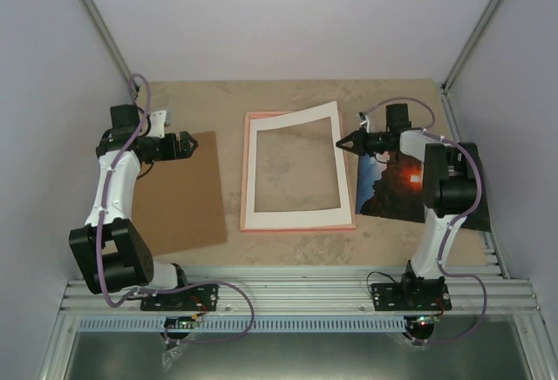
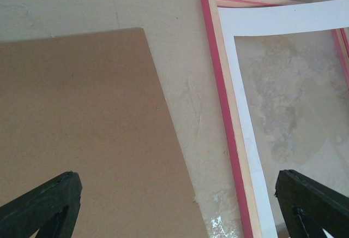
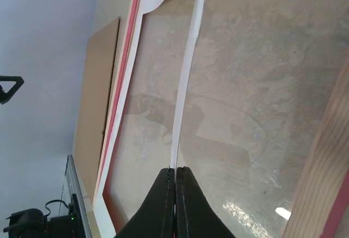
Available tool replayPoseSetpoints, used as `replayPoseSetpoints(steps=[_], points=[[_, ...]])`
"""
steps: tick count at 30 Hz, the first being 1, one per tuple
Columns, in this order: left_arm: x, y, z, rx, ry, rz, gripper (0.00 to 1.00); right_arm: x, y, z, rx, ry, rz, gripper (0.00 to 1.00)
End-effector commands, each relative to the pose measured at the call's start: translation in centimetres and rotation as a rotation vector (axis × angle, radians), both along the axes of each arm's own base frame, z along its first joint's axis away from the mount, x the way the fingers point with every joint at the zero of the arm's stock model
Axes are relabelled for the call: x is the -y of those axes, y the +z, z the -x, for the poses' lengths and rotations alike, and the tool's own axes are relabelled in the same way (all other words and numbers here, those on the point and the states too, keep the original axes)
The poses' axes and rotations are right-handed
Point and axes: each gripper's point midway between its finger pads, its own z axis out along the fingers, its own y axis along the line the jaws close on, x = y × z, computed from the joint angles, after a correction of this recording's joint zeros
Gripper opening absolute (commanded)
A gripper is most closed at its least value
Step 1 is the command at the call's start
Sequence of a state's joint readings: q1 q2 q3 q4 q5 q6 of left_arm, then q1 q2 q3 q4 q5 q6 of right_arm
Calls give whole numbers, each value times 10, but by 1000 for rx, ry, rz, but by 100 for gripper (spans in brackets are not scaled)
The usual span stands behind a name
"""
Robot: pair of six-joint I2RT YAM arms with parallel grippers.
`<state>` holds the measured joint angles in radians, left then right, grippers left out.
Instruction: Put the photo into the frame
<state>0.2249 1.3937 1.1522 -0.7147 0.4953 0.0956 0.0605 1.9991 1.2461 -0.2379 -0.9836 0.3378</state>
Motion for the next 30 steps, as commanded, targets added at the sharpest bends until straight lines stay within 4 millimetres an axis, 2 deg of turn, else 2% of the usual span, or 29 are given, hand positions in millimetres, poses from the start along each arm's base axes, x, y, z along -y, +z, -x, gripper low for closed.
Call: replayPoseSetpoints(steps=[1, 20, 30], points=[[3, 3, -1, 16, -4, 11, 99, -3, 12, -10, 84, 24, -5, 0], [4, 1, -1, 15, -8, 14, 99, -8, -20, -15, 65, 48, 42, 0], [4, 0, 0, 14, -9, 11, 100, -5, -17, -15, 87, 31, 61, 1]])
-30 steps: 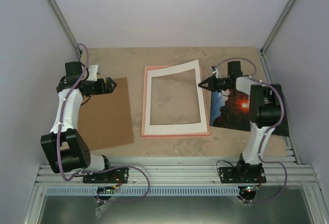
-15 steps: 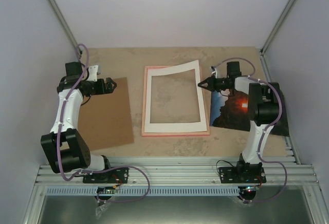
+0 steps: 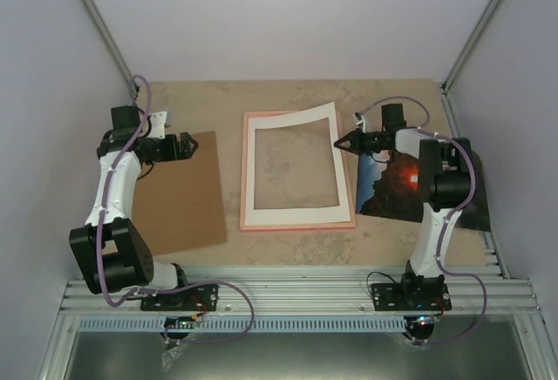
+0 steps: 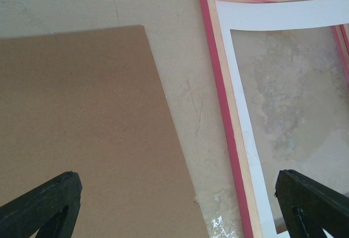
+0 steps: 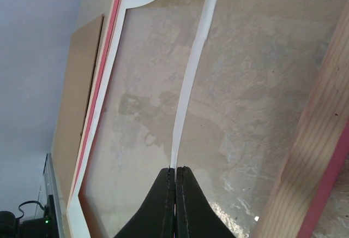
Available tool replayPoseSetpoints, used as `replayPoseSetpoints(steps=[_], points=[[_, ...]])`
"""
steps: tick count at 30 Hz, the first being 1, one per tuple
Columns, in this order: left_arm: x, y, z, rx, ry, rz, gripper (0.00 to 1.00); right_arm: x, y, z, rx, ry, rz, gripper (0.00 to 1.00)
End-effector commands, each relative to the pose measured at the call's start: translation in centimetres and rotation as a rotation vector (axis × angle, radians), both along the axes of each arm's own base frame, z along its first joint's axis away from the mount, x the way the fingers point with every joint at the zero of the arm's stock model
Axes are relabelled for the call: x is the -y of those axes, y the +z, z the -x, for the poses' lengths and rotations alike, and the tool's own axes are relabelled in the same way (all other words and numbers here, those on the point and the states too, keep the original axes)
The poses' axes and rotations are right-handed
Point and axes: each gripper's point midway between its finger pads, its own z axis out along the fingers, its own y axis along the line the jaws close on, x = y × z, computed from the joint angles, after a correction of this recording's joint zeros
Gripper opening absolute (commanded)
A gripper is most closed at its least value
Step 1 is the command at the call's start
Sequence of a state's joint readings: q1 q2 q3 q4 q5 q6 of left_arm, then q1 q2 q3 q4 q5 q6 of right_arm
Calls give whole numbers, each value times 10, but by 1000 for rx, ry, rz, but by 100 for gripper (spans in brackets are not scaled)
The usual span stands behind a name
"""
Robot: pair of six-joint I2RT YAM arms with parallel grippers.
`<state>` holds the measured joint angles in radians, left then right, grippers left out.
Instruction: Put the photo into the frame
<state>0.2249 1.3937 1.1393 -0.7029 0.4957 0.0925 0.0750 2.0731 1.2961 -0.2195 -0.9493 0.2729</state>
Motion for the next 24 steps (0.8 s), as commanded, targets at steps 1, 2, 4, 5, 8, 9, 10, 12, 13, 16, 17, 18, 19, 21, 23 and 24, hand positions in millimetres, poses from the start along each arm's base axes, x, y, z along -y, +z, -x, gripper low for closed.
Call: replayPoseSetpoints(steps=[1, 2, 4, 5, 8, 9, 10, 12, 13, 16, 17, 18, 19, 21, 23, 24], points=[[4, 3, 0, 16, -11, 9, 99, 0, 3, -1, 42, 6, 15, 1], [4, 3, 0, 17, -11, 8, 100, 0, 5, 0, 47, 6, 14, 1], [3, 3, -1, 17, -10, 9, 99, 1, 8, 1, 62, 7, 15, 1], [4, 3, -1, 15, -12, 10, 99, 2, 10, 1, 72, 5, 18, 1], [4, 2, -1, 14, -12, 8, 100, 3, 18, 0, 108, 2, 15, 0], [3, 2, -1, 15, -12, 8, 99, 4, 19, 0, 112, 2, 16, 1], [3, 2, -1, 16, -12, 7, 99, 4, 20, -1, 112, 3, 14, 1], [3, 1, -1, 13, -12, 7, 100, 4, 22, -1, 120, 8, 15, 0], [3, 1, -1, 13, -12, 8, 99, 5, 22, -1, 125, 8, 20, 1], [4, 0, 0, 11, -18, 6, 100, 7, 23, 1, 136, 8, 25, 1], [4, 0, 0, 11, -19, 6, 100, 9, 23, 1, 135, 6, 23, 1], [4, -1, 1, 12, -24, 6, 100, 9, 21, 1, 128, 5, 20, 1], [6, -1, 1, 14, -30, 7, 99, 9, 19, 2, 122, 4, 16, 1], [7, -3, 1, 14, -36, 0, 99, 7, 15, 3, 113, 1, 3, 1], [8, -4, 1, 12, -38, -6, 99, 5, 11, 2, 104, 1, -1, 1], [8, -3, 1, 14, -38, -8, 99, 4, 9, 2, 97, 1, -2, 0]])
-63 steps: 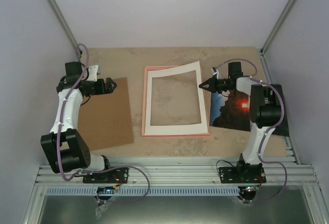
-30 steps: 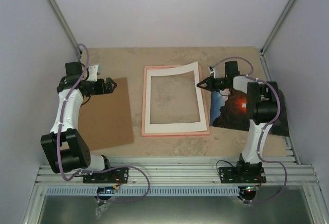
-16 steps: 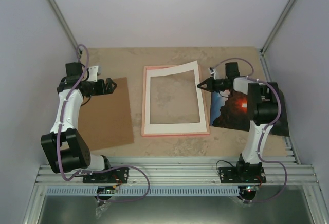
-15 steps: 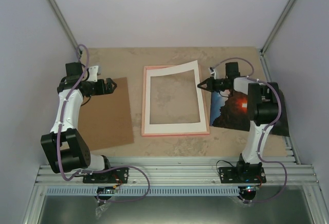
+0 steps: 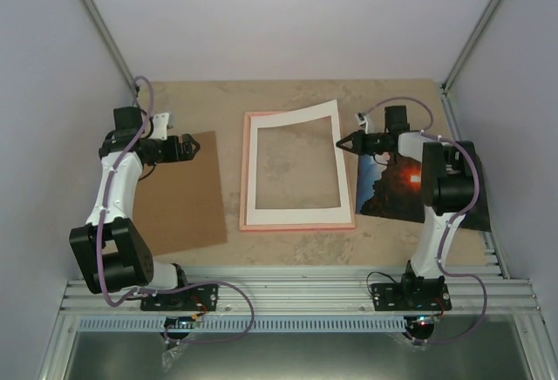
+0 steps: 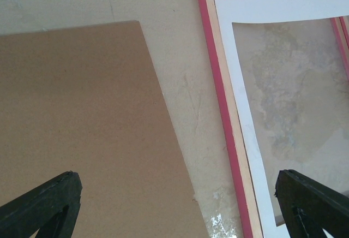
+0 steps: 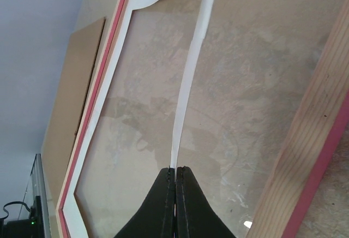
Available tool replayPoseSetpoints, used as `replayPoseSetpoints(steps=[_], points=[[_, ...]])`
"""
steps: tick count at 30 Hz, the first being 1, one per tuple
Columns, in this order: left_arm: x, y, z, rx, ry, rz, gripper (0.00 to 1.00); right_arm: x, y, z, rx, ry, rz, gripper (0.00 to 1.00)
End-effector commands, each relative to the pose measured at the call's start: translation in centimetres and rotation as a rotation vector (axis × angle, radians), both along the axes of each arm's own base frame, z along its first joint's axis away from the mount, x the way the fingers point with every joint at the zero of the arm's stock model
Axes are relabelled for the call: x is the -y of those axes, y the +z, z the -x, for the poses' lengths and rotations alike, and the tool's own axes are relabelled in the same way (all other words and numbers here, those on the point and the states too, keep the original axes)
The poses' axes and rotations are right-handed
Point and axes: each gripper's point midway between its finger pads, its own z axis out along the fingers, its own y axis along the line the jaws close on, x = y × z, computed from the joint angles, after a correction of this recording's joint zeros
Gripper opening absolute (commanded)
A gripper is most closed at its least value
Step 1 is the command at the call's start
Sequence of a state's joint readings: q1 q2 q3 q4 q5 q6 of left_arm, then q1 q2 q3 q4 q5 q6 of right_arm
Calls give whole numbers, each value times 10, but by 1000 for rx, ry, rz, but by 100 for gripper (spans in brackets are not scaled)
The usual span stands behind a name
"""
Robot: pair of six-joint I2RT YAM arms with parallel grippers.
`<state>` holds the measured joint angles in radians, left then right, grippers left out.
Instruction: Put the photo into the frame
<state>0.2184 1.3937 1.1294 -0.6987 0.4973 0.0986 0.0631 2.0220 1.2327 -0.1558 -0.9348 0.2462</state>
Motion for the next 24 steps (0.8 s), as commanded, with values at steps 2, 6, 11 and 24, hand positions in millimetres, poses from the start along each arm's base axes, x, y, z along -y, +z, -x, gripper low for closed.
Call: replayPoseSetpoints(steps=[2, 6, 11, 24], points=[[5, -1, 0, 14, -24, -8, 99, -5, -2, -1, 3, 15, -23, 1], [4, -2, -1, 14, -23, -11, 100, -14, -11, 7, -38, 36, -30, 1], [5, -3, -1, 12, -22, -7, 99, -17, -19, 12, -71, 32, -21, 1], [3, 2, -2, 25, -15, -17, 99, -4, -6, 5, -46, -8, 98, 56]])
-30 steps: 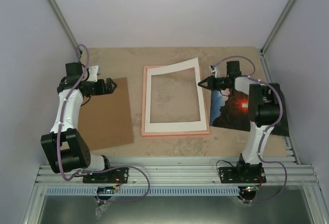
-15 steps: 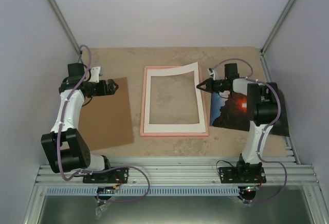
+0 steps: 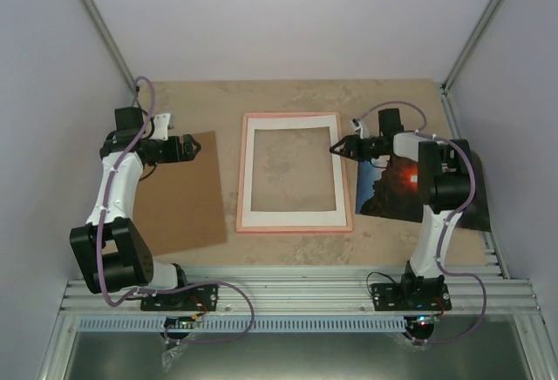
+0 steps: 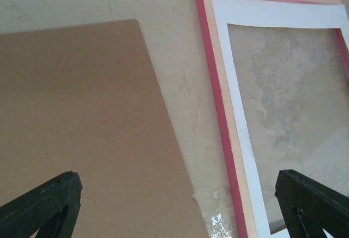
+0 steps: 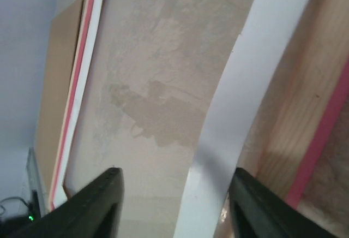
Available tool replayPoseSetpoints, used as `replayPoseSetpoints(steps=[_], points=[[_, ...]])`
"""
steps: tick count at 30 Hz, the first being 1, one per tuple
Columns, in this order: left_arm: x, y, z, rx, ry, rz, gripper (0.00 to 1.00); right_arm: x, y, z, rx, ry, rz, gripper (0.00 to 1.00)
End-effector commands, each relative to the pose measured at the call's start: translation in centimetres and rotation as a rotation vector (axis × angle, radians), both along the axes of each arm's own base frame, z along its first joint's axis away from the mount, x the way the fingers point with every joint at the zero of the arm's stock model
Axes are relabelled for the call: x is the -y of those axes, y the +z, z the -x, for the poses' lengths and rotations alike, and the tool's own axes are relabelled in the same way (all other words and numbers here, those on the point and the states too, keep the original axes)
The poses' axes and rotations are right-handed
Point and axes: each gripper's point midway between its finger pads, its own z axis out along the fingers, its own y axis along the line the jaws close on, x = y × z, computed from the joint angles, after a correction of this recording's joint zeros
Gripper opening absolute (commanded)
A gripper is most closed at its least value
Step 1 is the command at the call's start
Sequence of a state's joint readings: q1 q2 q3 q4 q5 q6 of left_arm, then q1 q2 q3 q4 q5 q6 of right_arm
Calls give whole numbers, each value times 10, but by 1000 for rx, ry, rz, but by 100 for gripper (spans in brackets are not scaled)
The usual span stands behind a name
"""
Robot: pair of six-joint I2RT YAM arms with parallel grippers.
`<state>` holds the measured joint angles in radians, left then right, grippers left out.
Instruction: Put the photo into the frame
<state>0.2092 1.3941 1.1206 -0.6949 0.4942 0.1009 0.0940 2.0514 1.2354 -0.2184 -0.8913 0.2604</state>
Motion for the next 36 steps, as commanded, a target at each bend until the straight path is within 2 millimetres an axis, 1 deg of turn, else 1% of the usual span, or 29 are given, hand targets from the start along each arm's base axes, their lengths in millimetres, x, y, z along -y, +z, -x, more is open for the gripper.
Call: replayPoseSetpoints(steps=[1, 3, 4, 6, 10, 13, 15, 18, 20, 22, 23, 24, 26, 27, 28, 29, 31, 33, 36], points=[[0, 7, -2, 34, -5, -18, 99, 5, 19, -7, 56, -8, 74, 67], [-2, 12, -2, 46, 2, -29, 99, 9, 26, -9, 69, -16, 105, 83], [-3, 14, -2, 52, 3, -39, 99, 11, 27, -9, 70, -20, 122, 86], [-6, 20, -2, 69, 11, -62, 99, 14, 35, -8, 78, -21, 149, 90], [-15, 30, -2, 94, 24, -127, 99, 19, 57, -5, 143, -1, 200, 94], [-21, 36, -2, 94, 21, -174, 100, 21, 77, 1, 210, 41, 225, 94], [-21, 40, -1, 97, 5, -196, 99, 25, 89, 6, 265, 73, 248, 94], [-14, 46, 2, 116, -53, -240, 100, 39, 106, 19, 331, 109, 284, 94], [-5, 47, 4, 126, -106, -266, 99, 52, 110, 30, 371, 147, 329, 96], [10, 45, 5, 127, -166, -273, 99, 62, 109, 45, 379, 189, 362, 96], [20, 44, 5, 127, -203, -272, 99, 77, 107, 50, 369, 178, 380, 95], [30, 42, 5, 124, -233, -266, 99, 85, 103, 57, 363, 190, 402, 94], [49, 36, 7, 116, -294, -250, 99, 93, 91, 74, 350, 232, 451, 93], [63, 31, 10, 109, -339, -245, 99, 95, 86, 83, 352, 262, 469, 92], [73, 25, 12, 101, -369, -250, 99, 96, 80, 93, 351, 286, 481, 92], [83, 16, 15, 87, -400, -263, 100, 96, 78, 102, 359, 306, 490, 92], [98, -4, 22, 66, -448, -313, 100, 98, 64, 117, 337, 336, 504, 92], [110, -20, 28, 57, -481, -339, 99, 102, 53, 127, 311, 354, 534, 90], [126, -32, 33, 57, -527, -370, 99, 117, 36, 138, 287, 387, 622, 89]])
